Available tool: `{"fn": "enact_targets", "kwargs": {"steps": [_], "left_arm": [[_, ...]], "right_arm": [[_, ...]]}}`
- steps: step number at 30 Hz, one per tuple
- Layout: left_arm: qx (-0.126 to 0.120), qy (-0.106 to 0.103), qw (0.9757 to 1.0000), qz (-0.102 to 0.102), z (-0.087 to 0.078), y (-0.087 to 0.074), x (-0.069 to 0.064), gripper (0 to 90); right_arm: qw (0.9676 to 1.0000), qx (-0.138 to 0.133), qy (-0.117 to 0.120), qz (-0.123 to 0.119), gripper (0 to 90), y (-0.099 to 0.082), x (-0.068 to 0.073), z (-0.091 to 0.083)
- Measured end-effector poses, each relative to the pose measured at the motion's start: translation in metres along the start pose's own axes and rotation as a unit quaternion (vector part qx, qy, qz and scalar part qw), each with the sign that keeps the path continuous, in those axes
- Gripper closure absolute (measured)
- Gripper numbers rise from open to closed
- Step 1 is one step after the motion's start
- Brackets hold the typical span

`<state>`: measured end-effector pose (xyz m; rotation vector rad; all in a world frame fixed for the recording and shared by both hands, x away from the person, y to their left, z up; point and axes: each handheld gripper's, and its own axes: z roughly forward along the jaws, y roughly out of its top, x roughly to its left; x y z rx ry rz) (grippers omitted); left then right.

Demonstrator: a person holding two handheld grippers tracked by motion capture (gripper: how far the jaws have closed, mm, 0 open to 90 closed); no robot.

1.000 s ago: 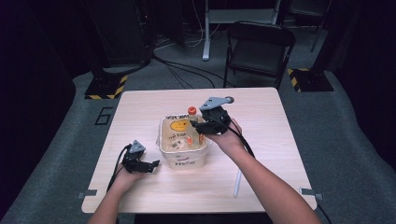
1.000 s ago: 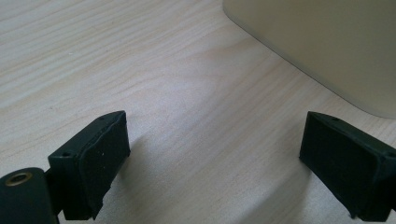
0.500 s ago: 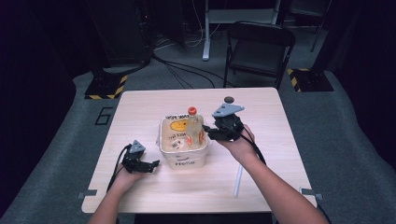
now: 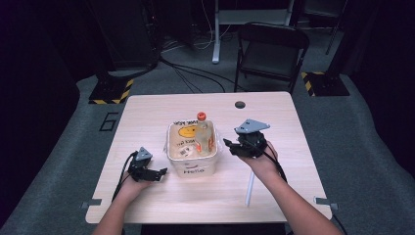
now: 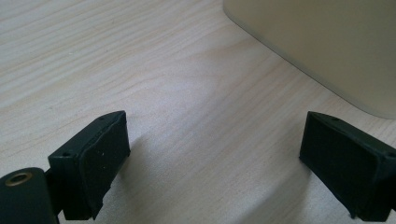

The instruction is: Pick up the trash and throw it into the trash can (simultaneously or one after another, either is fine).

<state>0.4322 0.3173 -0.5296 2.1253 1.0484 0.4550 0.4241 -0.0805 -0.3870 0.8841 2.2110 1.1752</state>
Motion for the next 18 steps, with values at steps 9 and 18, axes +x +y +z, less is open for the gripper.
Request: {"fn": "enact_targets", "kwargs": {"steps": [9,18], "left_arm": [[0.000,0.001,1.0000,0.001,0.000,0.000,0.000,8.0],[0.000,0.000,1.0000,0.001,0.000,0.000,0.000,8.0]], "right_arm": [[0.9999,0.012,-0.006,0.010,42.8,-0.024,-0.002,-0.004],[0.9995,0.020,-0.019,0.013,42.7,-0.042,-0.006,-0.011]]}}
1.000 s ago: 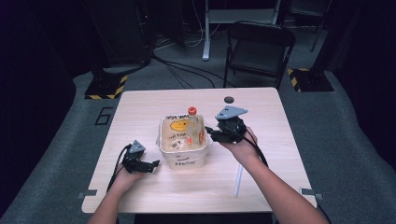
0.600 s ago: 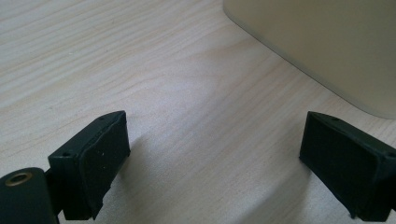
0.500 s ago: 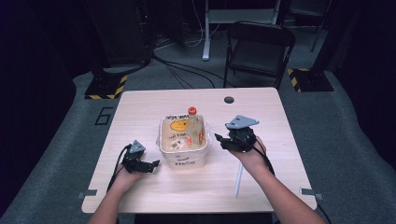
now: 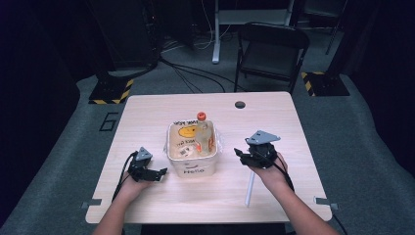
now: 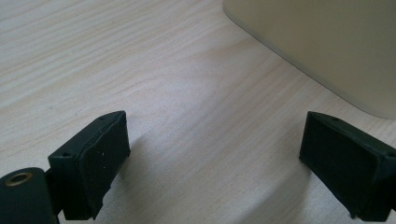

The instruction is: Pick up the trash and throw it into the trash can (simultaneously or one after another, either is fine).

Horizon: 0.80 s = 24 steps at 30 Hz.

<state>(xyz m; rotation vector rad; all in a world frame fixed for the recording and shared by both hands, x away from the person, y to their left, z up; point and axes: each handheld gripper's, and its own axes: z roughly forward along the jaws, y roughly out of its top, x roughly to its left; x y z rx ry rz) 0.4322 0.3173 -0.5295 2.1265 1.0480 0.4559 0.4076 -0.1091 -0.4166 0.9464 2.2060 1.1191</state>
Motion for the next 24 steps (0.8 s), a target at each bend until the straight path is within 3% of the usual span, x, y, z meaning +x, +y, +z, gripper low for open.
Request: {"fn": "enact_targets", "kwargs": {"steps": [4,12,24], "left_arm": [[0.000,0.000,1.0000,0.000,0.000,0.000,0.000,8.1],[0.000,0.000,1.0000,0.001,0.000,0.000,0.000,8.0],[-0.002,0.002,1.0000,0.001,0.000,0.000,0.000,8.1]], "right_arm": [[0.9999,0.004,-0.008,-0.015,42.8,-0.006,0.001,-0.002],[0.9995,0.015,-0.017,-0.022,43.2,-0.020,0.003,-0.008],[0.9986,0.049,-0.017,0.007,44.8,-0.053,0.000,-0.001]]}}
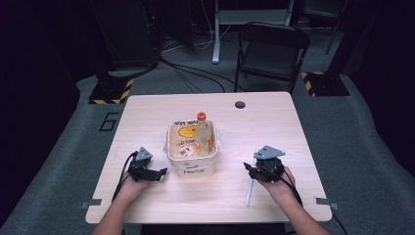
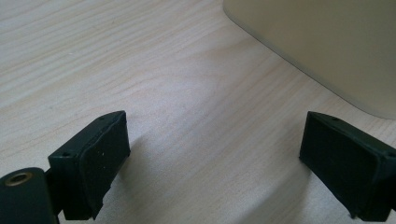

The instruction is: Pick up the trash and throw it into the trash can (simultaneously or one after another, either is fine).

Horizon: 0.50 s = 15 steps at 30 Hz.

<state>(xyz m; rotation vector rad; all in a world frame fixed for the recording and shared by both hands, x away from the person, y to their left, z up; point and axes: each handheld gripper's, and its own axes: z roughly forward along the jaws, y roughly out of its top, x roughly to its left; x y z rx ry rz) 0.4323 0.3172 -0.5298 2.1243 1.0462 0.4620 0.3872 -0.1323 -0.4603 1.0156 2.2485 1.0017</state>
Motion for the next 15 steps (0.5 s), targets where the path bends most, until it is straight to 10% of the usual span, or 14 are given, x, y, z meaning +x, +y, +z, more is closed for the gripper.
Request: {"fn": "enact_targets", "kwargs": {"steps": [15], "left_arm": [[0.002,-0.001,1.0000,0.000,0.000,0.000,0.000,8.0]], "right_arm": [[0.9989,0.023,0.000,0.040,45.8,-0.027,-0.010,0.014]]}}
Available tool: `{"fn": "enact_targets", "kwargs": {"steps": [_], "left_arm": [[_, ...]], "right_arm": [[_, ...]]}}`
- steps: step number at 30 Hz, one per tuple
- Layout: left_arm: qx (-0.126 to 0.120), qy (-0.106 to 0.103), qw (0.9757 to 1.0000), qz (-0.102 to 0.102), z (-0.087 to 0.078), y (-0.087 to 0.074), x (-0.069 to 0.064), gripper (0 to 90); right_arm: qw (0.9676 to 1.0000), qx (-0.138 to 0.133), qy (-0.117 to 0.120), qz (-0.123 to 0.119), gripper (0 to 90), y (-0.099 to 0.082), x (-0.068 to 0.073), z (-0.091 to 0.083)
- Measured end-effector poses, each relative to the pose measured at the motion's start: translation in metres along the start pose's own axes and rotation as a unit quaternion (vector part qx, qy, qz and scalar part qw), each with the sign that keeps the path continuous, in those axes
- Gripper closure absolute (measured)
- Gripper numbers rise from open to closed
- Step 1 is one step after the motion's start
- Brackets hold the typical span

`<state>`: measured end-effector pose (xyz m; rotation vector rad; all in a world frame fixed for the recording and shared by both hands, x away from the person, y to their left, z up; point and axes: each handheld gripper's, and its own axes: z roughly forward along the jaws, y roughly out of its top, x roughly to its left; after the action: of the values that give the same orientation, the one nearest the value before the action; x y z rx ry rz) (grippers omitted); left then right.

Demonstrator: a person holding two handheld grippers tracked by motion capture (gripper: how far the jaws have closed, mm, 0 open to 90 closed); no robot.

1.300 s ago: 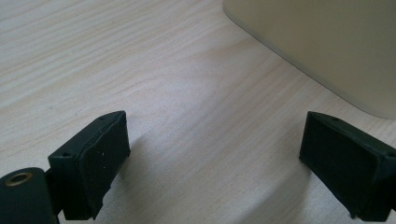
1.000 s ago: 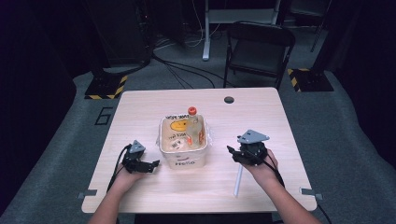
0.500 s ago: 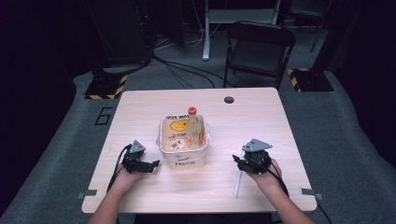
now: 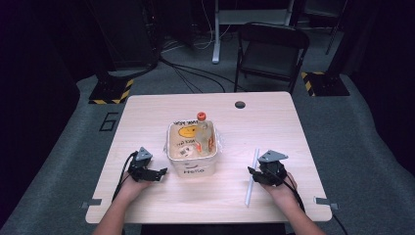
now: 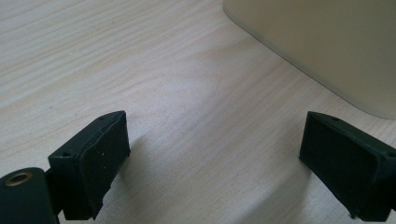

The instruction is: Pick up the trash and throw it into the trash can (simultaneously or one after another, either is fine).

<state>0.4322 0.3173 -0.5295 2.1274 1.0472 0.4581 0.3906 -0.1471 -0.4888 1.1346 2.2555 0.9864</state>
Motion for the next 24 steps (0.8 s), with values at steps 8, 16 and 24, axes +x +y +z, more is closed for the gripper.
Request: {"fn": "enact_targets", "kwargs": {"steps": [8,16,24], "left_arm": [[0.002,0.000,1.0000,0.003,0.000,0.000,0.000,8.0],[0.000,0.000,1.0000,0.000,0.000,0.000,0.000,8.1],[0.000,0.000,1.0000,0.000,0.000,0.000,0.000,8.0]], "right_arm": [[0.9996,0.012,0.016,0.018,46.6,-0.008,-0.002,0.005],[0.9995,0.022,0.018,0.011,46.6,-0.010,0.003,0.007],[0.9989,0.043,0.018,0.002,47.7,-0.013,0.004,0.012]]}}
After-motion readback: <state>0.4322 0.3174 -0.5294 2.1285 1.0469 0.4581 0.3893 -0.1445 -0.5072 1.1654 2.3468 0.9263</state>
